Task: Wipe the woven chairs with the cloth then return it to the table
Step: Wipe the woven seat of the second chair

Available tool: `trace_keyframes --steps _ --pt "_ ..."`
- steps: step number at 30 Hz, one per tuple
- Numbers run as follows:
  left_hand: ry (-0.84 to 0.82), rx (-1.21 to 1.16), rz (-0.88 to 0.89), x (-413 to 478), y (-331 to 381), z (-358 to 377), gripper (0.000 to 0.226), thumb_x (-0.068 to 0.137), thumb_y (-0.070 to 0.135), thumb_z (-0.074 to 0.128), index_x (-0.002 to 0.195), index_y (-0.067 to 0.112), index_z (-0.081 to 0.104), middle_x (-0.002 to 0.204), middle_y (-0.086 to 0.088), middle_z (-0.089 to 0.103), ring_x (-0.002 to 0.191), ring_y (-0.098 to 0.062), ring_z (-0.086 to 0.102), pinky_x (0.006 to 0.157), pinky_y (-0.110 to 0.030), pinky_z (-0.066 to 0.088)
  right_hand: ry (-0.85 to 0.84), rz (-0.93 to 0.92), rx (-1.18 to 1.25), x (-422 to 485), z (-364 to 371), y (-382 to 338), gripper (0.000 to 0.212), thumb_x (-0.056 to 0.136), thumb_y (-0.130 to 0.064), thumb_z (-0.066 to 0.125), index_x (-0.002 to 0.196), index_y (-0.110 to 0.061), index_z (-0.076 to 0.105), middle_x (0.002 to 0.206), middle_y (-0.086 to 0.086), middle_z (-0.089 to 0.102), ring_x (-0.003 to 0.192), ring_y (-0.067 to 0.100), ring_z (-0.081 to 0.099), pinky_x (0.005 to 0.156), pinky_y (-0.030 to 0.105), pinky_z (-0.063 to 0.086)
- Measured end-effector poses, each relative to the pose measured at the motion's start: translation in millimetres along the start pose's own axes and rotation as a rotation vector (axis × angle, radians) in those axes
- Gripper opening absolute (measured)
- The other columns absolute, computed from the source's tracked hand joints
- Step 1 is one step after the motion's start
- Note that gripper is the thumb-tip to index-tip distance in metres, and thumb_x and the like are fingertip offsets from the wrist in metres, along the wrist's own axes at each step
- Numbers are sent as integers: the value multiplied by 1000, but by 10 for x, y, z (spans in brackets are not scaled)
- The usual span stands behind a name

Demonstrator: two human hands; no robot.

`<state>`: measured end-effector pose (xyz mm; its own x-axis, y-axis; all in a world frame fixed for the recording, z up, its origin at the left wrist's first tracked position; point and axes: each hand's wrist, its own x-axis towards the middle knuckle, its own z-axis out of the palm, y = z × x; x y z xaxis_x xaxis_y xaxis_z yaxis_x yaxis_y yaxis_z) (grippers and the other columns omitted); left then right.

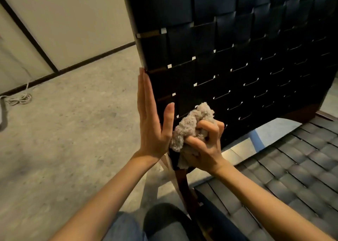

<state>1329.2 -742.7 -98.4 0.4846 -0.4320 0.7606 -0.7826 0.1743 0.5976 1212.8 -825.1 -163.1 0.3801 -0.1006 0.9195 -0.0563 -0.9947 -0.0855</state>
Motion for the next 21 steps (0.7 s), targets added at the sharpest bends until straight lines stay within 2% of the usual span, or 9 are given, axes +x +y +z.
trace_keyframes --steps 3,6,10,14,17,21 --pt "16 36 18 12 29 -7 63 97 25 38 145 1 6 153 -17 4 145 -10 2 118 -27 6 46 52 -5 143 -7 3 28 82 -35 60 105 -26 47 116 7 36 103 28 35 92 33 32" --pt "40 87 58 115 129 -38 60 98 19 37 145 -1 6 153 -20 2 145 -13 -2 119 -31 4 70 136 15 528 -67 40 33 86 -36 56 117 -29 46 129 5 33 116 29 31 102 33 29" --pt "37 254 155 345 261 -53 55 100 16 40 146 -3 14 153 -21 2 145 -19 -7 119 -39 1 85 204 16 1328 -125 151 46 84 -27 58 130 -29 50 146 13 30 129 31 25 111 42 22" --pt "10 439 217 518 306 -65 53 100 11 44 147 2 23 155 -19 8 145 -24 -8 119 -41 2 133 203 55 1899 -104 234 48 82 -22 59 130 -19 58 143 19 40 130 29 26 109 53 26" --pt "17 488 226 546 329 -52 49 102 17 39 146 2 25 155 -18 12 145 -25 -7 120 -38 4 154 209 55 1848 -62 246 41 84 -24 60 125 -20 63 137 15 48 123 33 40 105 43 33" --pt "12 578 220 525 355 -39 48 103 22 30 147 4 24 156 -17 11 145 -24 -7 120 -42 8 169 142 48 1433 -87 325 33 85 -22 60 116 -19 68 130 12 53 116 31 47 101 33 33"
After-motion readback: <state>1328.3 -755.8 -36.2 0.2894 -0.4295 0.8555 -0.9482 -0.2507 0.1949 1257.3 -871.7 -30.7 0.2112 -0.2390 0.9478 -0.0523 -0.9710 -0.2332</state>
